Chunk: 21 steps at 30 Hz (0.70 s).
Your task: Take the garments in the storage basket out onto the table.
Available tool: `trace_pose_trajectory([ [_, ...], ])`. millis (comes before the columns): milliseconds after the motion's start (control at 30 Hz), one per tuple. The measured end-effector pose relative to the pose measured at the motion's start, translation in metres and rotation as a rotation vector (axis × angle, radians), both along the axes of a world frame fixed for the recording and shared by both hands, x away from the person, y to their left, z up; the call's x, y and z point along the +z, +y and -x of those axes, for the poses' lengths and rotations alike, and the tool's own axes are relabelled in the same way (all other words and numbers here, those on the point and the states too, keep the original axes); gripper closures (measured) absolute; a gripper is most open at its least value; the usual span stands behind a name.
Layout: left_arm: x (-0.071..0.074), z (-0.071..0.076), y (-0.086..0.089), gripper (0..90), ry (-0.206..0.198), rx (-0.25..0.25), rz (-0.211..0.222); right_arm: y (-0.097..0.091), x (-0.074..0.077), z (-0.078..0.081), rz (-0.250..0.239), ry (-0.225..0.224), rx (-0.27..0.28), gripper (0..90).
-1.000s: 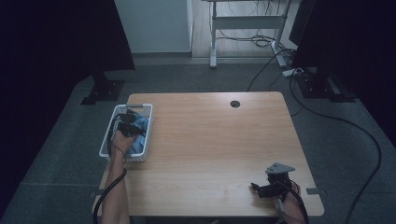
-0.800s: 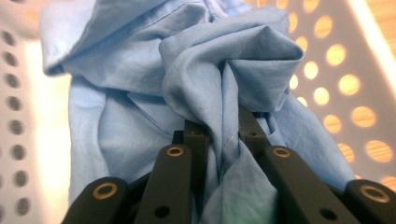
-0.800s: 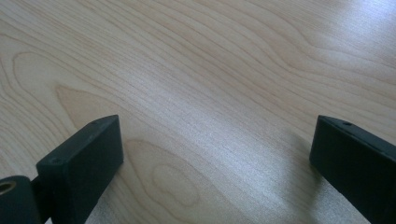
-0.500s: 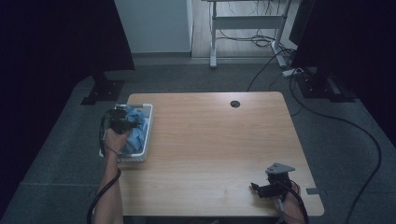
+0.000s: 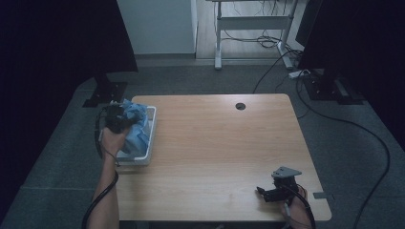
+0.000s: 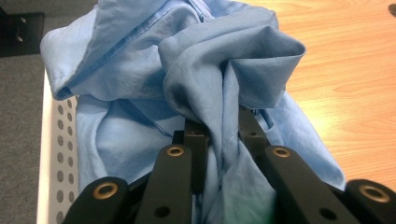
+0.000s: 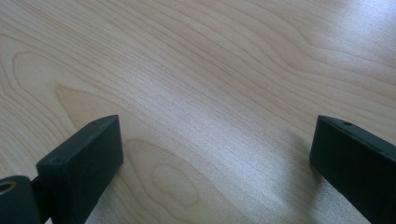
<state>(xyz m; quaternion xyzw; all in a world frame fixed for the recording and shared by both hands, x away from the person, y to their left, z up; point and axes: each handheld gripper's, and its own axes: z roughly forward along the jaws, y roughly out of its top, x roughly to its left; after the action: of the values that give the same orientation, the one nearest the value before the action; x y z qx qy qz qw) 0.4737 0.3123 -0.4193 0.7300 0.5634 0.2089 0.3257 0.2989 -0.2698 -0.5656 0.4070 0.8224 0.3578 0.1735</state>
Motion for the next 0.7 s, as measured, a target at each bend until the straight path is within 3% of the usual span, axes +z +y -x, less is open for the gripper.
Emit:
trace_pose_trajectory([
  [433, 0.034, 0.017, -0.018, 78.5, -0.075, -0.036, -0.003, 0.0, 0.0, 0.0, 0.0, 0.0, 0.0, 2.5],
  [700, 0.046, 0.025, -0.032, 78.5, -0.098, -0.065, -0.004, 0.0, 0.0, 0.0, 0.0, 0.0, 0.0, 2.5],
])
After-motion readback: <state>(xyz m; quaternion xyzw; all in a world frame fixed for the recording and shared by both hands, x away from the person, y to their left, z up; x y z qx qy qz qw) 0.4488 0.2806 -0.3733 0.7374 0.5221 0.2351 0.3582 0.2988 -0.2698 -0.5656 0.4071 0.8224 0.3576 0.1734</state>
